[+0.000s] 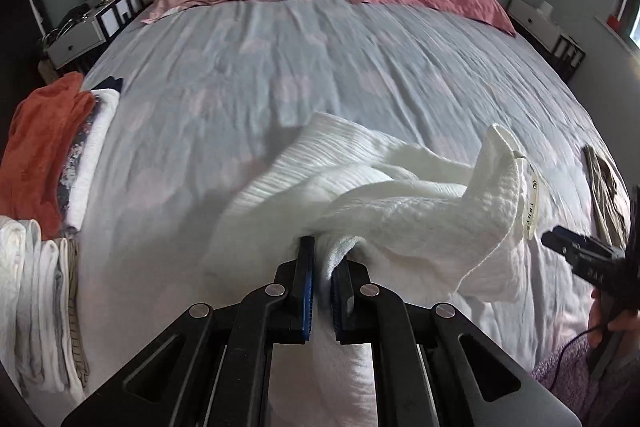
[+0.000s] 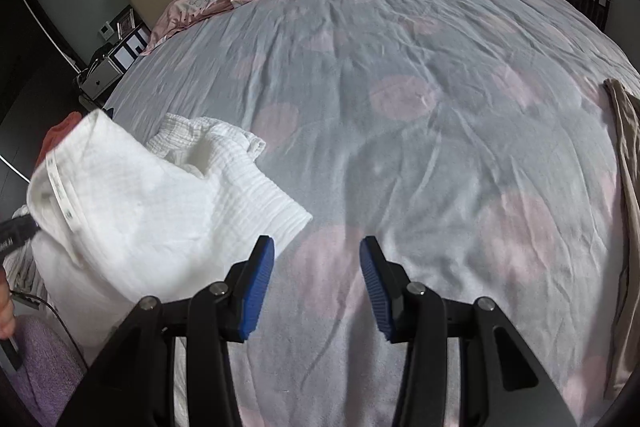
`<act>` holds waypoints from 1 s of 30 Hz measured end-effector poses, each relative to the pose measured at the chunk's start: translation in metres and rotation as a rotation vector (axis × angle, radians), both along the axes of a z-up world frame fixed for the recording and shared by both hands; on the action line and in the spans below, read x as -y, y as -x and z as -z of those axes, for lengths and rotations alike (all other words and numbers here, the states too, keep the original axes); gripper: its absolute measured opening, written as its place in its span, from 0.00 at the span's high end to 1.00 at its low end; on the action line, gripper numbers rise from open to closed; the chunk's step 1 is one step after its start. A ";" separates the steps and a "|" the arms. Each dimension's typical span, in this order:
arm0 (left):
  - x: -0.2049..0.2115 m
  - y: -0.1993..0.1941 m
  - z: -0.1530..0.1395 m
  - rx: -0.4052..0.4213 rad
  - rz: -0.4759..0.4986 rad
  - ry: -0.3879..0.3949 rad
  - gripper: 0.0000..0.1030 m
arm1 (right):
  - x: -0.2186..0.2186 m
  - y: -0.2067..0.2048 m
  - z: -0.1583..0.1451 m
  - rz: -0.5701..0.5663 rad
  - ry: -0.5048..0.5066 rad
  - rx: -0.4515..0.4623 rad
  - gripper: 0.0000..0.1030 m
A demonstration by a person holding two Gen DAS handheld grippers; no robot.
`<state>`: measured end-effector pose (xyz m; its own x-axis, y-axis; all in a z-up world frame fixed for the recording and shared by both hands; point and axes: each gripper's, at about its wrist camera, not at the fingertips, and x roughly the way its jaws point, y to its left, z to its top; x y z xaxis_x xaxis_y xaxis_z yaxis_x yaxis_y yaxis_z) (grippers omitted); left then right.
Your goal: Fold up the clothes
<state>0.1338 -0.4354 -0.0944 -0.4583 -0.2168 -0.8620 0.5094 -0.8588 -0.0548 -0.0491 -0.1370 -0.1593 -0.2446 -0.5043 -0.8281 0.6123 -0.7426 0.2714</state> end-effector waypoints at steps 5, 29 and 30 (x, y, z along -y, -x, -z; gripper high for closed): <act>0.041 -0.009 0.027 -0.017 -0.083 -0.050 0.92 | 0.028 -0.029 -0.009 -0.172 0.030 -0.076 0.58; 0.007 0.001 0.056 -0.016 0.019 -0.128 0.92 | 0.115 -0.119 0.016 -0.379 -0.100 -0.204 0.83; 0.004 0.001 0.055 -0.017 0.028 -0.126 0.92 | 0.114 -0.118 0.017 -0.359 -0.114 -0.220 0.86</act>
<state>0.1329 -0.4395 -0.1492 -0.4776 -0.0947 -0.8735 0.4837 -0.8583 -0.1714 0.0693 -0.2506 -0.1760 -0.2473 -0.4983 -0.8310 0.8714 -0.4893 0.0341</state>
